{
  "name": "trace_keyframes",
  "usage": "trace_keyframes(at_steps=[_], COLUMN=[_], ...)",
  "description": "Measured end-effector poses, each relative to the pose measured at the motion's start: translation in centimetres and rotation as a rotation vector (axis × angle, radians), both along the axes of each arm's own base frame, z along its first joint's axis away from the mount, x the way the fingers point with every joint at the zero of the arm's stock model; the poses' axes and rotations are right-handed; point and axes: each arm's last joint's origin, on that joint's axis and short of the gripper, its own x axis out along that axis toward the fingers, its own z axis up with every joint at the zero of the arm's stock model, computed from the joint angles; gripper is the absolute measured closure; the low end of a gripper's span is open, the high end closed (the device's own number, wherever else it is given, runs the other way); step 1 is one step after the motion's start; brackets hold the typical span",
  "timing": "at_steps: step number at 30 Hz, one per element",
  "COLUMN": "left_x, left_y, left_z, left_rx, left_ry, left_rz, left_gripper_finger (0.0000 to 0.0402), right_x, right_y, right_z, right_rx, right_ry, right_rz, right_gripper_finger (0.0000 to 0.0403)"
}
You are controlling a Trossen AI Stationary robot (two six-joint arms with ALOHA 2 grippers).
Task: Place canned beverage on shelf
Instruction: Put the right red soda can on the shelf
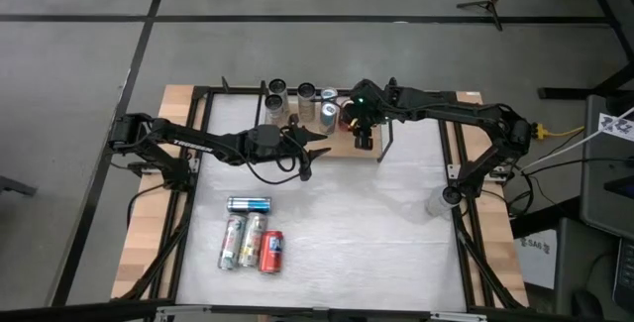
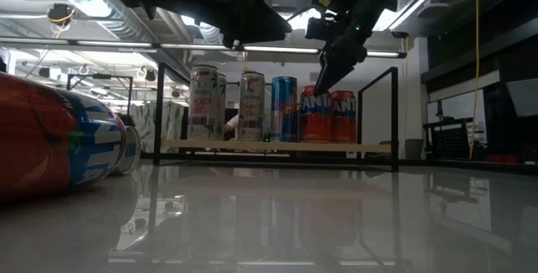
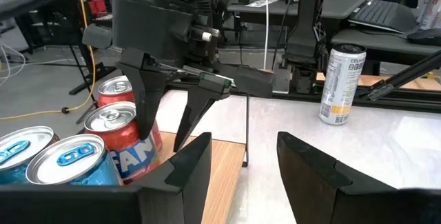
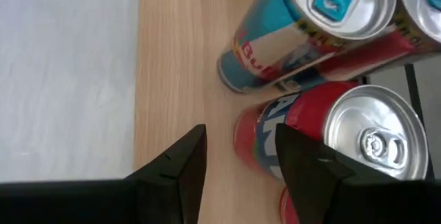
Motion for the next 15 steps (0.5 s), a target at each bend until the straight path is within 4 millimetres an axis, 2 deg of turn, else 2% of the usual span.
trace_keyframes(at_steps=[8, 15], left_x=[0.0, 0.0], left_y=[0.0, 0.0], left_z=[0.0, 0.0], left_rx=[0.0, 0.0], left_ry=[0.0, 0.0], left_rz=[0.0, 0.0], left_gripper_finger=[0.0243, 0.0243], right_x=[-0.66, -0.57], right_y=[0.38, 0.21], right_z=[-0.46, -0.39], right_rx=[0.042, 0.003], right_ry=[0.082, 0.079], right_rz=[-0.002, -0.026], right_gripper_finger=[0.0233, 0.0233])
